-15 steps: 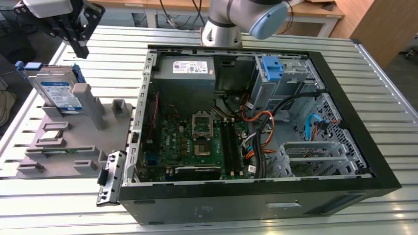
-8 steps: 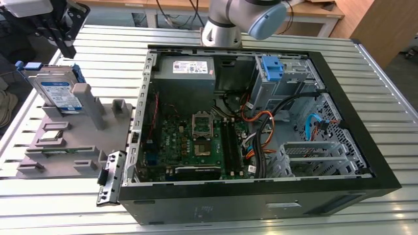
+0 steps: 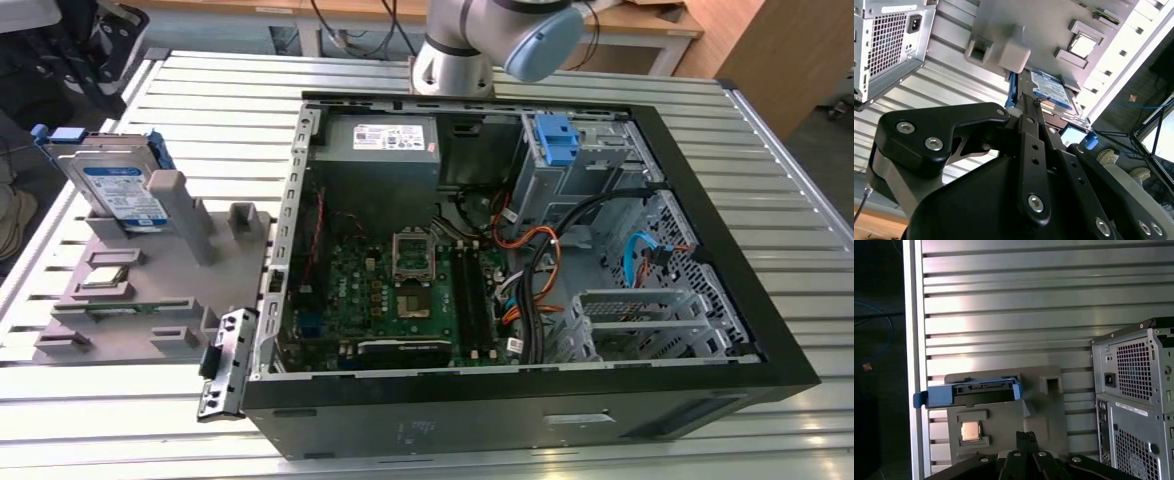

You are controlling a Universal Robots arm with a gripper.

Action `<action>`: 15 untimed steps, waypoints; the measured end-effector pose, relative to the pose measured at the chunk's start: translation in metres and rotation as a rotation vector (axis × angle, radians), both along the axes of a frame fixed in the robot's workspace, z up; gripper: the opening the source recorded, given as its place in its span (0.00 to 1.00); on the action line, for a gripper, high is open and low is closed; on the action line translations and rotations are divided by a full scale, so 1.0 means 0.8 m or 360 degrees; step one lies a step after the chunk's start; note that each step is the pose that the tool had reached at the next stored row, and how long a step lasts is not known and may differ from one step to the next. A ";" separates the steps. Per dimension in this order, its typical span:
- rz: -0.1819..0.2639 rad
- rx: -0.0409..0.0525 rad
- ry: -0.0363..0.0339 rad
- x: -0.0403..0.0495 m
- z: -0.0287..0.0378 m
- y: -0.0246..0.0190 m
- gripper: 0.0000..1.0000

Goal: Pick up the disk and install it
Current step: 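Reach for the disk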

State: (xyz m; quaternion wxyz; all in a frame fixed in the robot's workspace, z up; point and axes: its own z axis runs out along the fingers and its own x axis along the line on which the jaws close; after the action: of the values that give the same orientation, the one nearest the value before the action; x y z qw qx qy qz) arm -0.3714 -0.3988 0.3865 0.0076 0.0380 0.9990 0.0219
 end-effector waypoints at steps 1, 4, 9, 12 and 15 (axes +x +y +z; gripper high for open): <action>0.0000 0.0000 0.0000 -0.003 -0.0001 0.0000 0.11; 0.0000 0.0000 0.0000 -0.012 -0.0006 0.0000 0.11; 0.0000 0.0000 0.0000 -0.024 -0.0013 0.0000 0.11; 0.0000 0.0000 0.0000 -0.026 -0.0013 -0.0001 0.11; 0.0000 0.0000 0.0000 -0.026 -0.0014 0.0000 0.11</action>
State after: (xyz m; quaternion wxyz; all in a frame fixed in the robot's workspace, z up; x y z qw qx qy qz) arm -0.3925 -0.3988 0.3854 0.0076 0.0380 0.9990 0.0219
